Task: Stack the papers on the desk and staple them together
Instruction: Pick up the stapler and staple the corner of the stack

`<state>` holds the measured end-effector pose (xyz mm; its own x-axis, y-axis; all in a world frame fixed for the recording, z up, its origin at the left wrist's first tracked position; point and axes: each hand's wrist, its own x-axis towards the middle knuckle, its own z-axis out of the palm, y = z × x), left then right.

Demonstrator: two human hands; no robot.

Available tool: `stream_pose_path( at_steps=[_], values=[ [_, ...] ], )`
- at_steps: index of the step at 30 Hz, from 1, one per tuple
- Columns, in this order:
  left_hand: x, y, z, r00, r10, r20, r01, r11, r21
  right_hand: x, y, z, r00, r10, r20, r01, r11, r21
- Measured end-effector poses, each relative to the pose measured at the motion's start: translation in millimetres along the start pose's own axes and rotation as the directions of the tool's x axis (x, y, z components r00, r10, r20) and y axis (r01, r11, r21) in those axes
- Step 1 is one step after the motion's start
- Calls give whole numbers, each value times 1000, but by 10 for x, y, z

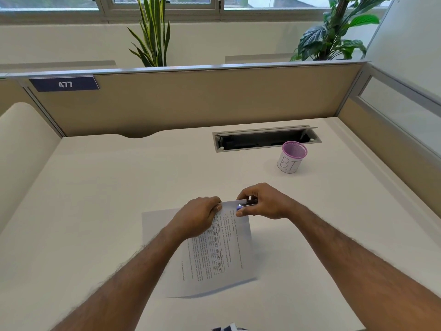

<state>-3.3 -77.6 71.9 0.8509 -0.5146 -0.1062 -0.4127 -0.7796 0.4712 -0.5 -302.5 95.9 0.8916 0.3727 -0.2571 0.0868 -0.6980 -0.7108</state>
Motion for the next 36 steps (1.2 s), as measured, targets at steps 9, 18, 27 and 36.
stream_pose_path(
  at_steps=[9, 18, 27, 36],
  values=[
    [-24, 17, -21, 1000, 27, -9, -27, 1000, -13, 7, 12, 33, 1000, -20, -19, 20, 1000, -20],
    [-30, -30, -90, 999, -27, -40, 25, 999, -43, -79, 117, 12, 990, -13, -140, 26, 996, 88],
    [-92, -77, -191, 996, -78, -52, 69, 984, -163, -175, 760, 414, 900, 183, -394, -122, 977, 177],
    [-182, -96, -248, 985, -136, -103, 109, 966, -233, -130, 948, 953, 888, 189, -419, -236, 970, -62]
  ],
)
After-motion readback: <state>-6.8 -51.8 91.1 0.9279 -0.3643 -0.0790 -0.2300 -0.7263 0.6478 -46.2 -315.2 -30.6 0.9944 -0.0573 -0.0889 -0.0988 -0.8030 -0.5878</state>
